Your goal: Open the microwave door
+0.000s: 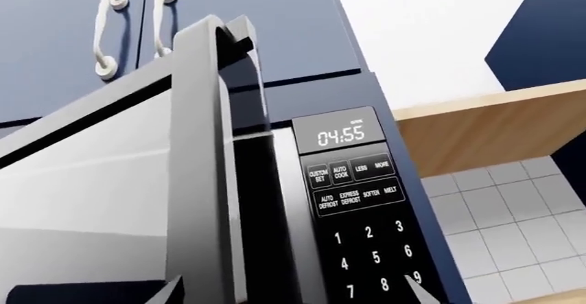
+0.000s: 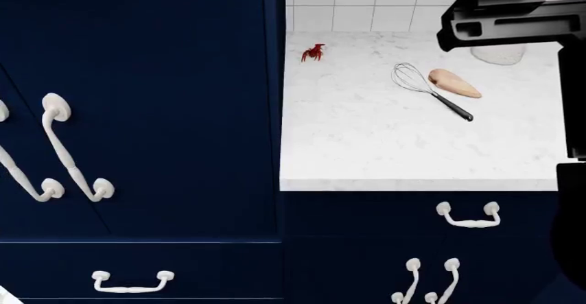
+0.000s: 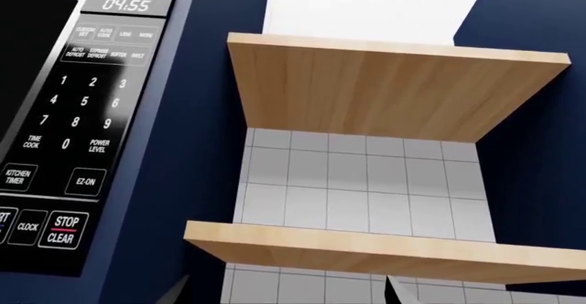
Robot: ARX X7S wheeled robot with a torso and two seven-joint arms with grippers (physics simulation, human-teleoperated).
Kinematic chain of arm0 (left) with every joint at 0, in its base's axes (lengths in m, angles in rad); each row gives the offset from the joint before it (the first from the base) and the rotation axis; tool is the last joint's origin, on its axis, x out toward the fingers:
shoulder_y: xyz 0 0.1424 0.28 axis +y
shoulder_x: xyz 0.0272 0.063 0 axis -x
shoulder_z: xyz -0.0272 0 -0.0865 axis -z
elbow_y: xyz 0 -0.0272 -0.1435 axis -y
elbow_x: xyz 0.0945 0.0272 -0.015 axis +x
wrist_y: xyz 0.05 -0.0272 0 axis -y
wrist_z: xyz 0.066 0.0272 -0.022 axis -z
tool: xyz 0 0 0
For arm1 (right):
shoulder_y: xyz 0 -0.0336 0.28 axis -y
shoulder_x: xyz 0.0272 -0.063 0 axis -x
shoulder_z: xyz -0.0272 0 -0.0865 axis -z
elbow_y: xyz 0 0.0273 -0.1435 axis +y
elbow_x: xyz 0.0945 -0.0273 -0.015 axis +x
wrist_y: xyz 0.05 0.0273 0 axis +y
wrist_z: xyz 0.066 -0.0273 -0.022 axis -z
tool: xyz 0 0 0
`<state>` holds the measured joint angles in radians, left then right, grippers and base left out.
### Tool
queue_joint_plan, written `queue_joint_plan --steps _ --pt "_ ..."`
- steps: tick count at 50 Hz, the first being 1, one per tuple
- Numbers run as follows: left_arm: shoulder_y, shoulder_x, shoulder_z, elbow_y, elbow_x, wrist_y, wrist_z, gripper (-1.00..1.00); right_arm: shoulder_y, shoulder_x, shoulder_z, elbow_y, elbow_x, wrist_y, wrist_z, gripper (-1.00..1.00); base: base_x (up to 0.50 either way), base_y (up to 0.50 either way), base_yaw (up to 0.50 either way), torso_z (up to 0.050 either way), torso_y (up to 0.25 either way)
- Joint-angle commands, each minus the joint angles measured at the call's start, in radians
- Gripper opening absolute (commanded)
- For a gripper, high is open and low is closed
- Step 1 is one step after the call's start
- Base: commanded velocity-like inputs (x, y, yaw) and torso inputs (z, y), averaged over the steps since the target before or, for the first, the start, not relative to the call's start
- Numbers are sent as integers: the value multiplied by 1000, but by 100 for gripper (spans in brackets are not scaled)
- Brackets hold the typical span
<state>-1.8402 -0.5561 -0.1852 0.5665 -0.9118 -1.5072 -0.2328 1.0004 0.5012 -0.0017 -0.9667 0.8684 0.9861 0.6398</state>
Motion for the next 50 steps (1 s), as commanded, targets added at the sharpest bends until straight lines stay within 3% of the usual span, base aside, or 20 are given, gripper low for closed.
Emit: queue_joint_plan --steps 1,9,18,33,50 --pt "-63 -6 -63 -4 -329 -58 -225 100 -7 6 -10 1 -1 -12 5 100 0 0 0 0 0" --pt "-69 -9 -60 -34 -617 -33 -448 100 -9 11 -9 -1 8 -16 13 100 0 0 0 0 0" --pt "-19 25 -28 -27 -778 35 -590 100 -8 20 1 -5 25 -18 25 100 0 0 0 0 0" --pt "108 127 9 7 -670 105 -534 100 6 34 4 -4 51 -17 41 100 0 0 0 0 0" --pt "213 170 66 34 -540 156 -457 100 -8 50 8 -3 56 -38 46 100 0 0 0 0 0"
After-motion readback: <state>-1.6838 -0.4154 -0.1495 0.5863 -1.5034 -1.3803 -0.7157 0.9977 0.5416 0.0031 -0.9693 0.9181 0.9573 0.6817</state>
